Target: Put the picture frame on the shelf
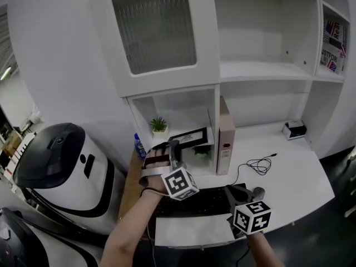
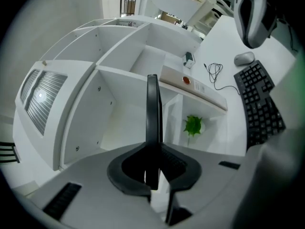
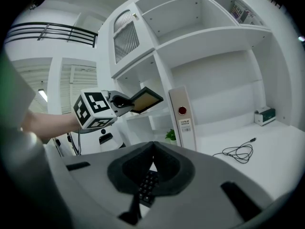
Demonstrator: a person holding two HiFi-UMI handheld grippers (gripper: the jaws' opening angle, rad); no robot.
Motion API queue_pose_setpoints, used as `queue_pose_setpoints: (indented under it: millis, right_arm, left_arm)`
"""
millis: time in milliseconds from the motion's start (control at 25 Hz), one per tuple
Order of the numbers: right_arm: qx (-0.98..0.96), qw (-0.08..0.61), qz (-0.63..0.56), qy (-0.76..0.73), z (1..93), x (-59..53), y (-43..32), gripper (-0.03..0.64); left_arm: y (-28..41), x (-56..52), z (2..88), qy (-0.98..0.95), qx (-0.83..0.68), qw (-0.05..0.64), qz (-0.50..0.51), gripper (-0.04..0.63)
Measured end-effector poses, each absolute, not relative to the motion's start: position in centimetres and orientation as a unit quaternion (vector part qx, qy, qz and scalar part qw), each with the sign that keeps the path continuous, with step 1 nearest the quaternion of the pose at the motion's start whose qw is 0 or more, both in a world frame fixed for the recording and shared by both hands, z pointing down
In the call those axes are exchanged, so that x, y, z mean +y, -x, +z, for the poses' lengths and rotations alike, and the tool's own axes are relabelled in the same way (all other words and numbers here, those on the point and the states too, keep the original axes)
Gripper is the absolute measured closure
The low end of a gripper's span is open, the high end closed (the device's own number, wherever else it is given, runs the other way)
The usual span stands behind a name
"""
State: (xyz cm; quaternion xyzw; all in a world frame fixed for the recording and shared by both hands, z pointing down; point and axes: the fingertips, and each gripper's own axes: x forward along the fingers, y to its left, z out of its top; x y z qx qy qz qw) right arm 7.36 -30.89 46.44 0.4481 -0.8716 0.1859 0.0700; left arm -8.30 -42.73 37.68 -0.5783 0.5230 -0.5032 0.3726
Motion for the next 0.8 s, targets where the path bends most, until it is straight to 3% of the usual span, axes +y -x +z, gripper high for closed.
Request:
queue_pose_setpoints:
  millis: [800]
  right_arm:
    - [-0.865, 0.085, 0.192, -0.455, 47.1, -31.5, -7.6, 0.617]
  left_arm:
    - [7.4, -44.6, 39.6, 0.569, 0.462, 0.395, -0.554, 0.54]
